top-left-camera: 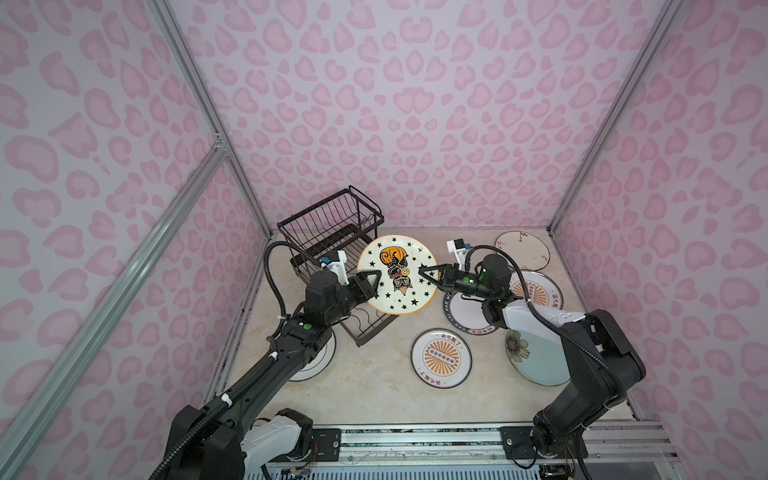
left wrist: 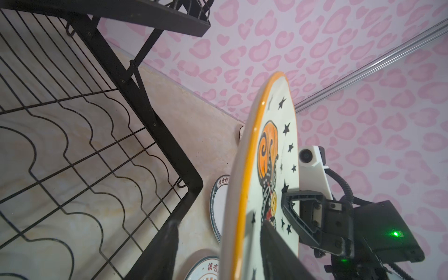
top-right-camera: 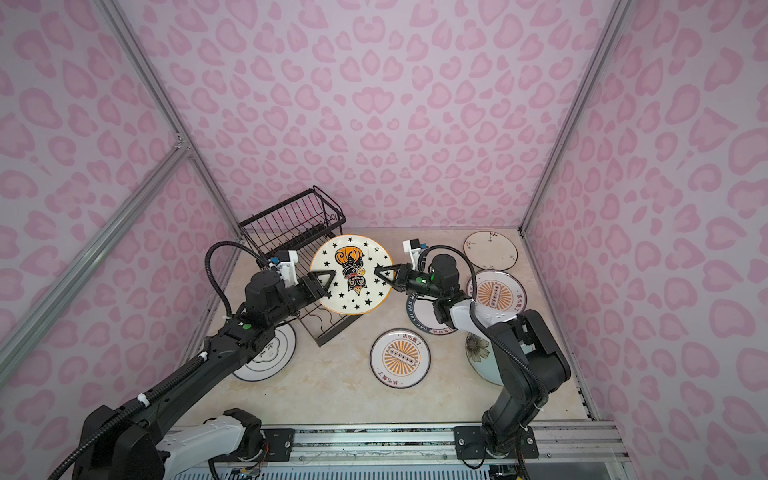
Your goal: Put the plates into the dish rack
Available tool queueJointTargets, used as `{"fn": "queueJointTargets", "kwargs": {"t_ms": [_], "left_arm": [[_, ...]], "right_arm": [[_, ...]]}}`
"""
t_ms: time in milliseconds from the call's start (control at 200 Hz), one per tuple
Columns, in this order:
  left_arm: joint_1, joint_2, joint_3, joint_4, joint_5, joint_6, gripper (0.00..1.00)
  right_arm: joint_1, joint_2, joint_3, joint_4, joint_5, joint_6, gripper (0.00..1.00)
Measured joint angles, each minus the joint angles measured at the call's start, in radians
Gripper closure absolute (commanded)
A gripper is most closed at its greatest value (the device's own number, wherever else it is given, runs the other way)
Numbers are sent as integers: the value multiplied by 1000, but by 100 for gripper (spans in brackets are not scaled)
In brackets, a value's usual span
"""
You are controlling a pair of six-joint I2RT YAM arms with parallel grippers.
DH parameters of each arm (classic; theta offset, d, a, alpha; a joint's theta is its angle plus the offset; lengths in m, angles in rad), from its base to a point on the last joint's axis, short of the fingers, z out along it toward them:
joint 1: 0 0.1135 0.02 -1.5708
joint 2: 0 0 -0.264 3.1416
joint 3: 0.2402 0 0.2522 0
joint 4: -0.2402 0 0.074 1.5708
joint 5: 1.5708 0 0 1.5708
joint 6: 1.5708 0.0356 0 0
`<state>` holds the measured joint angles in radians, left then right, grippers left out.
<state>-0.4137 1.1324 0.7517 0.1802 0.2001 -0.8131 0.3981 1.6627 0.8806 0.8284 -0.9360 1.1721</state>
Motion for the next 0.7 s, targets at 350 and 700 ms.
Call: {"fn": "queueJointTargets", "kwargs": {"t_ms": [350,700], "left_arm": [[-1,-132,17,-123,-78,62,38],[0,-346,-14,-263,-178,110,37]], "right_arm": [[-50,-63,61,-204,8,-126,100],[-92,-98,331,-557,53,-353,100]]}}
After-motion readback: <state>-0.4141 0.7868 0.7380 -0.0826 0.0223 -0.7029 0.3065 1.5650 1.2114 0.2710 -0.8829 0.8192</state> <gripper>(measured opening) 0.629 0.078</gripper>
